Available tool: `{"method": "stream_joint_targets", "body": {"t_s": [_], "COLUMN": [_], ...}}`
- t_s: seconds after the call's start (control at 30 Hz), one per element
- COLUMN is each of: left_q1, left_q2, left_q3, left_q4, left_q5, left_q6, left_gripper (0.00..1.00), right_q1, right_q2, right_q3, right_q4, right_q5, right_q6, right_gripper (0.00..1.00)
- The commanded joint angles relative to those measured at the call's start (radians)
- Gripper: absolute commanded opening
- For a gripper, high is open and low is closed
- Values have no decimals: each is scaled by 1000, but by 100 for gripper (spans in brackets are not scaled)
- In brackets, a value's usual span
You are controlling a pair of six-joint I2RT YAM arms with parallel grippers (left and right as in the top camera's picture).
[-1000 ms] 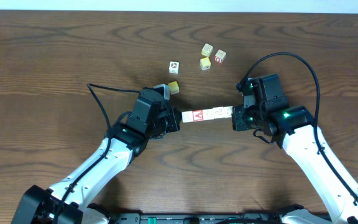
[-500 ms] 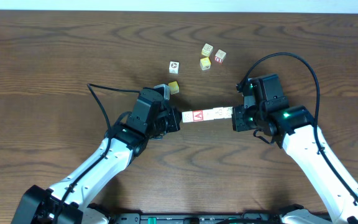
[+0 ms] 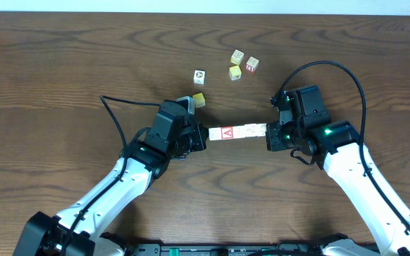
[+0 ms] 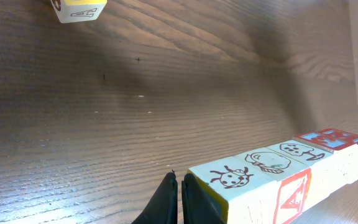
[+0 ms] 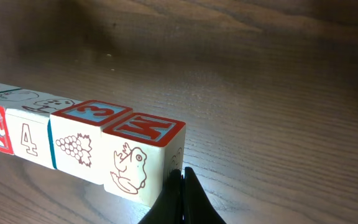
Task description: Lift 5 blocks
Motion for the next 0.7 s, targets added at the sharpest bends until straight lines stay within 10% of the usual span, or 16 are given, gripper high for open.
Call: {"method": "stream_joint_targets", "body": {"t_s": [0.0, 0.67], "left_q1": [-28, -28], "left_q2": [-53, -77], "left_q3": [62, 62], "left_q4": [23, 4], "left_q5": [145, 143], "left_q6": [15, 24], "left_gripper": [7, 7], "right_q1": [34, 35], "right_q2": [-12, -36], "right_q3": [31, 54], "right_q4": [12, 0], "right_q5": [-193, -193], "right_q6": [-18, -18], "right_gripper": [1, 1]}}
